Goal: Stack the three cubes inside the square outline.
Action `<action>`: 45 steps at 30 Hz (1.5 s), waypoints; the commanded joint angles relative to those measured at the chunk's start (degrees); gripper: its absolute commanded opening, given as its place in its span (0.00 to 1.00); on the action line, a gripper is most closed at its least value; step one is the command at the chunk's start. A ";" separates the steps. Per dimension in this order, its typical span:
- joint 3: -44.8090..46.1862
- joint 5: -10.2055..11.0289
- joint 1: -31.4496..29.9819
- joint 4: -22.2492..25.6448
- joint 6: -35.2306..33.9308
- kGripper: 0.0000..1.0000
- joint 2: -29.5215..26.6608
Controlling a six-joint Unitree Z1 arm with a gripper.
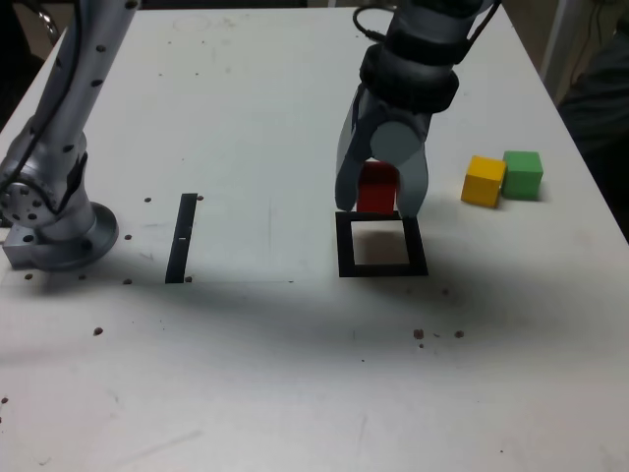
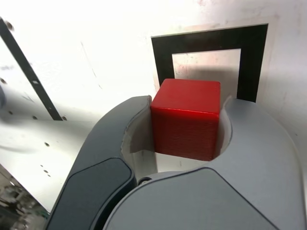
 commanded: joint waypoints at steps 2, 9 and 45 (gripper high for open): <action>1.10 -1.17 -0.08 -1.44 -0.27 0.26 -0.32; 1.81 -2.65 -0.08 -3.24 -0.27 0.26 1.60; 10.84 -4.83 0.82 -10.57 2.80 1.00 0.45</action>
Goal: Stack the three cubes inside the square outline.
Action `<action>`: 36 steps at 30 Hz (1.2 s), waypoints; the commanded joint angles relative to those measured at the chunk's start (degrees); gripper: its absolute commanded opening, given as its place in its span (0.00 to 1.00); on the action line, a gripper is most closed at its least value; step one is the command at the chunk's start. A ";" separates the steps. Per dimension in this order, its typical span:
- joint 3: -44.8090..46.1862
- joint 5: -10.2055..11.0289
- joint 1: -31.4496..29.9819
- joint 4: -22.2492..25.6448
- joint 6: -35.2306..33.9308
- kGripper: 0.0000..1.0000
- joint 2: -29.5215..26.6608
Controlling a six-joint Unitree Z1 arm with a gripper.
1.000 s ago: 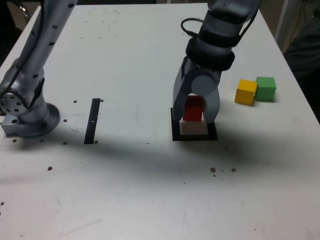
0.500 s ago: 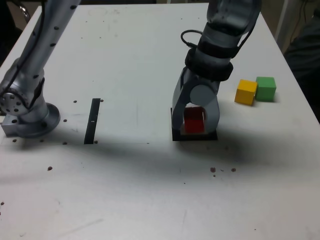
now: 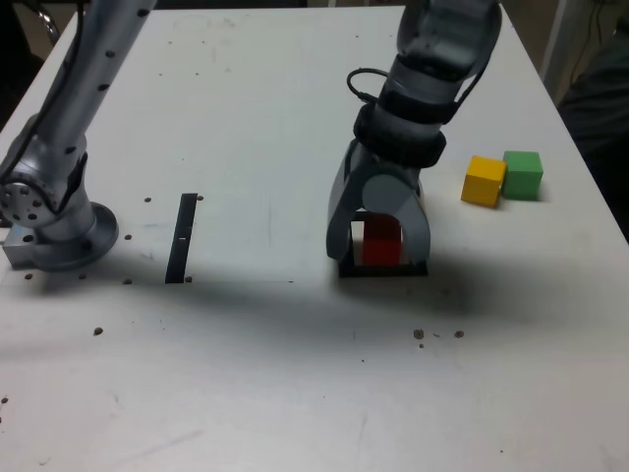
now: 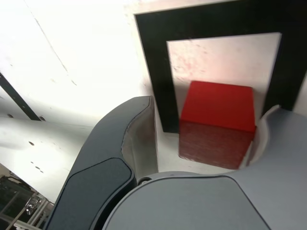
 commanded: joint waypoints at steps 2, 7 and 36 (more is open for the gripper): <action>0.60 2.22 0.42 -1.26 0.84 1.00 -2.87; 1.12 6.28 0.44 -2.10 1.75 1.00 -6.80; -16.64 17.00 1.93 2.91 34.01 0.99 0.90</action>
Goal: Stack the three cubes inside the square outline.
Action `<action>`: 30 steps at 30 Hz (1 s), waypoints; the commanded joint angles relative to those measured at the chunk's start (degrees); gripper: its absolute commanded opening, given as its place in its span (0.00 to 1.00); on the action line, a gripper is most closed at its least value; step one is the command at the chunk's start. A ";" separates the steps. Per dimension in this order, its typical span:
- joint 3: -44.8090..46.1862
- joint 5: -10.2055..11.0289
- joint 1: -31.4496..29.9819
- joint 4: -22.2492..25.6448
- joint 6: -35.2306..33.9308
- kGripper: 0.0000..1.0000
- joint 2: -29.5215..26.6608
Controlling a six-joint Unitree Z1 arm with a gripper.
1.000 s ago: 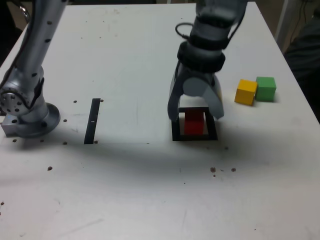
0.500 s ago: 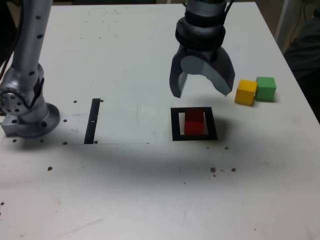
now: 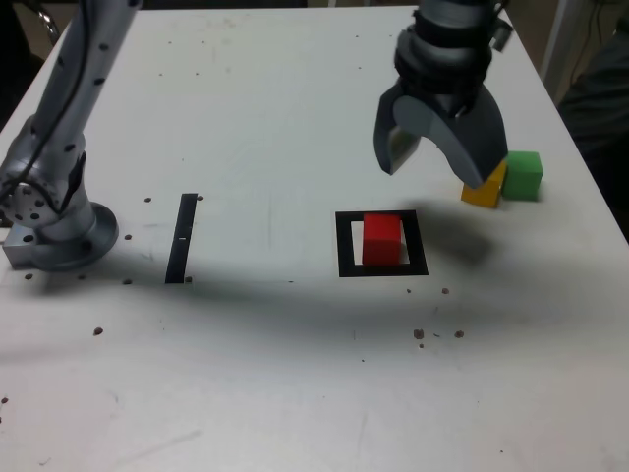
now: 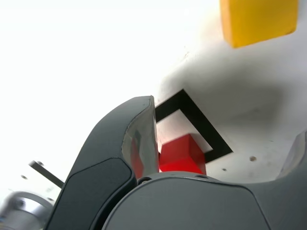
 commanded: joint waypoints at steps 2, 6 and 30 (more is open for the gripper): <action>-4.38 1.57 0.26 1.74 4.58 0.99 2.81; -8.40 3.17 0.55 3.26 10.15 0.99 4.82; -18.64 7.74 1.53 6.51 23.15 0.98 13.40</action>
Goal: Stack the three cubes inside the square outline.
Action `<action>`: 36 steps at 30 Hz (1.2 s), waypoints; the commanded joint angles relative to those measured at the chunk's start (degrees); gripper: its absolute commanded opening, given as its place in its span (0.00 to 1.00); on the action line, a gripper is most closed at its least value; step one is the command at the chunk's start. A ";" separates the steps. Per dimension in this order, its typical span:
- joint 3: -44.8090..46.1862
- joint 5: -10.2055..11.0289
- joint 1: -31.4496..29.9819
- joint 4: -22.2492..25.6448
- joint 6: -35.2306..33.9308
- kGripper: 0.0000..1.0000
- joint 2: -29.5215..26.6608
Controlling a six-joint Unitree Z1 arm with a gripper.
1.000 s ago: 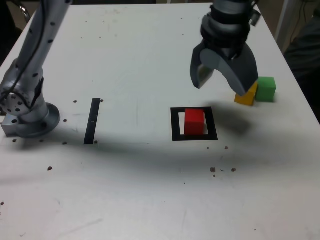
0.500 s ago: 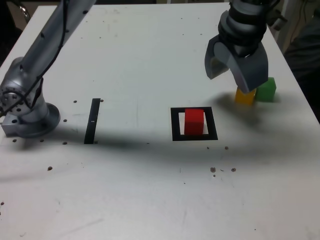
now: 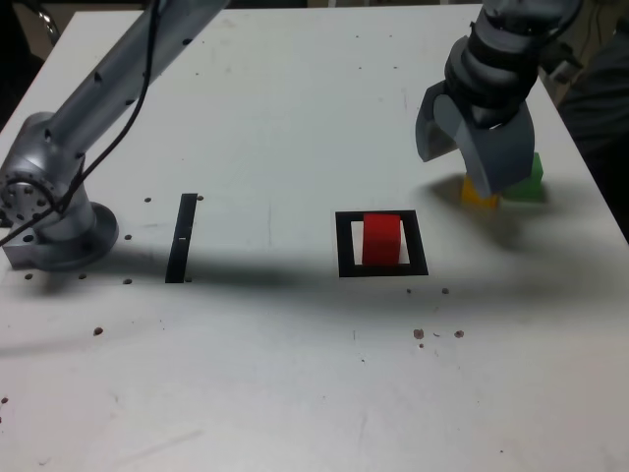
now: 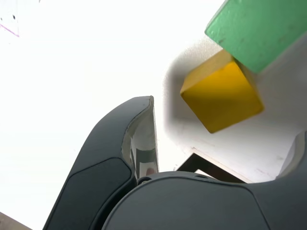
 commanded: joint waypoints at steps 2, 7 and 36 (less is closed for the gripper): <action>-1.49 0.80 0.00 0.87 0.56 0.97 1.37; -3.47 1.11 -0.27 1.80 0.82 0.95 3.02; -12.34 1.63 -1.59 6.23 0.62 0.33 9.29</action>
